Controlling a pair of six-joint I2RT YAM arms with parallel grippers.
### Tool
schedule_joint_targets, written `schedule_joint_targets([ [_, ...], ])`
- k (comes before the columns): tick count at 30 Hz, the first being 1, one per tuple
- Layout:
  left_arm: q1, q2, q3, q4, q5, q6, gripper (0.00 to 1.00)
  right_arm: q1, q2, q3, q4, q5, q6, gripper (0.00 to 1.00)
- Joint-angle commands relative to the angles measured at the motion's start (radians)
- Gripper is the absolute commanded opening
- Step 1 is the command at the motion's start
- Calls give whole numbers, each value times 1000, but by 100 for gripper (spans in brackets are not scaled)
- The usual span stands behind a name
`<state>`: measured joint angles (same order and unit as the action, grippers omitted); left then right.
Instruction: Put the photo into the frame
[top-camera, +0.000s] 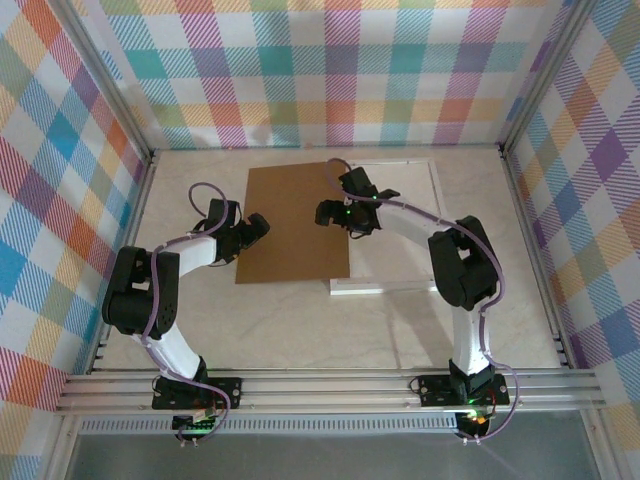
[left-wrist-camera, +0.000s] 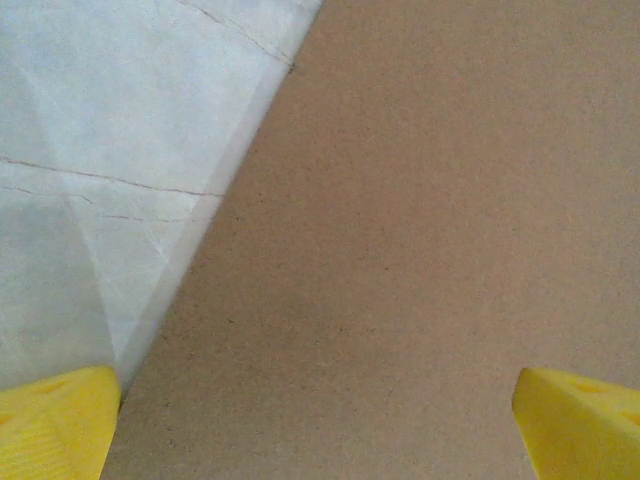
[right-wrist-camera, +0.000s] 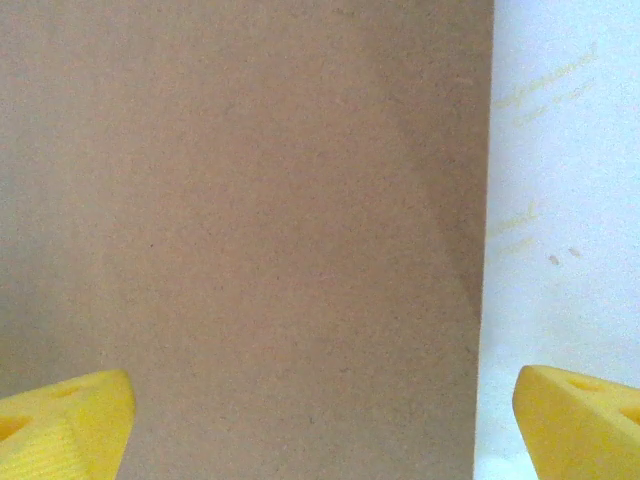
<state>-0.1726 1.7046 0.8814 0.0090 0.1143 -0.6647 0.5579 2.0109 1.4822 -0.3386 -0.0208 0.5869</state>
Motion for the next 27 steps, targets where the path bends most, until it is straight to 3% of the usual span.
schedule_joint_targets([
  [1, -49, 18, -9, -94, 158, -21, 100, -1, 1, -30, 46, -38, -17, 96],
  [15, -48, 11, -17, -101, 161, -17, 100, -37, 26, -108, 239, -309, 37, 97],
  [27, -48, 16, -37, -82, 166, -27, 100, -44, -110, -214, 435, -506, 53, 91],
])
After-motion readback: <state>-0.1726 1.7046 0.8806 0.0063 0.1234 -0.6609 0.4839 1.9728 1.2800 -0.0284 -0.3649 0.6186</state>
